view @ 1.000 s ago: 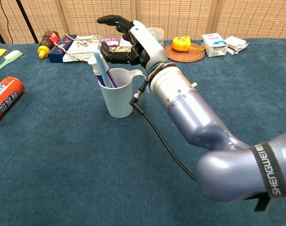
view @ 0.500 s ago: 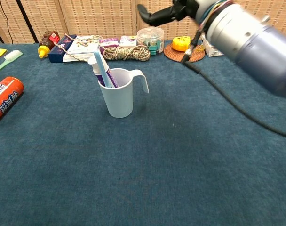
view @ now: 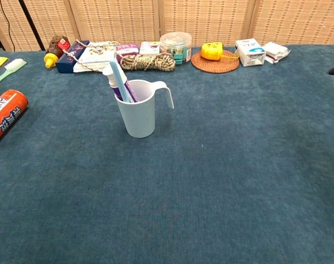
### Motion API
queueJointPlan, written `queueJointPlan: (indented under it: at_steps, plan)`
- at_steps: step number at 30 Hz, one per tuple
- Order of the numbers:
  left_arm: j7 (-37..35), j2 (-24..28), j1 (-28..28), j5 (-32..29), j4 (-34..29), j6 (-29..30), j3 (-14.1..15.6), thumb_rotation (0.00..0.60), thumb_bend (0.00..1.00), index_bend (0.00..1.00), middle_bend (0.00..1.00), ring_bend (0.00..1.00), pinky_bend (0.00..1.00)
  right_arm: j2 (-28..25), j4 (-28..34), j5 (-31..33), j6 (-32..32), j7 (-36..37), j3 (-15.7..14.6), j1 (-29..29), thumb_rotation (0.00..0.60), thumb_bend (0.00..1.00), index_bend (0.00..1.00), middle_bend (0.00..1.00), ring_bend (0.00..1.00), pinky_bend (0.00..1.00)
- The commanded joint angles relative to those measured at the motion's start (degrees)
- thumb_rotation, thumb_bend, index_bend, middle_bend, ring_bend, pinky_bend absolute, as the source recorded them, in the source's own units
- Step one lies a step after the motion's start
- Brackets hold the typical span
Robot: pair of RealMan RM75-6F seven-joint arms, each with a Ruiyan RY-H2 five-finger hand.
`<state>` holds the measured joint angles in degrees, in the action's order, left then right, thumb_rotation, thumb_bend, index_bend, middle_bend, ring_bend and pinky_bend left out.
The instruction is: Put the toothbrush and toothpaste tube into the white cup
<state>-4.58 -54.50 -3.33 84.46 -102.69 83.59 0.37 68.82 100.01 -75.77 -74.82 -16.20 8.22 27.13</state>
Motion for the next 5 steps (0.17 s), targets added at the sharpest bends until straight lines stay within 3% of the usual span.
queueJointPlan:
  at_steps: [1, 5]
  plan:
    - [-0.26, -0.37, 0.23, 0.34, 0.62, 0.14, 0.19, 0.6, 0.35, 0.0, 0.0, 0.0, 0.0, 0.56, -2.57, -2.79, -5.44, -1.95, -3.93, -5.21, 0.6, 0.0, 0.0, 0.0, 0.0, 0.0]
    - [-0.16, -1.19, 0.72, 0.69, 1.79, 1.22, 0.02, 0.6, 0.34, 0.0, 0.0, 0.0, 0.0, 3.07, -7.12, -4.14, -8.95, -0.67, -6.14, -9.12, 0.6, 0.0, 0.0, 0.0, 0.0, 0.0]
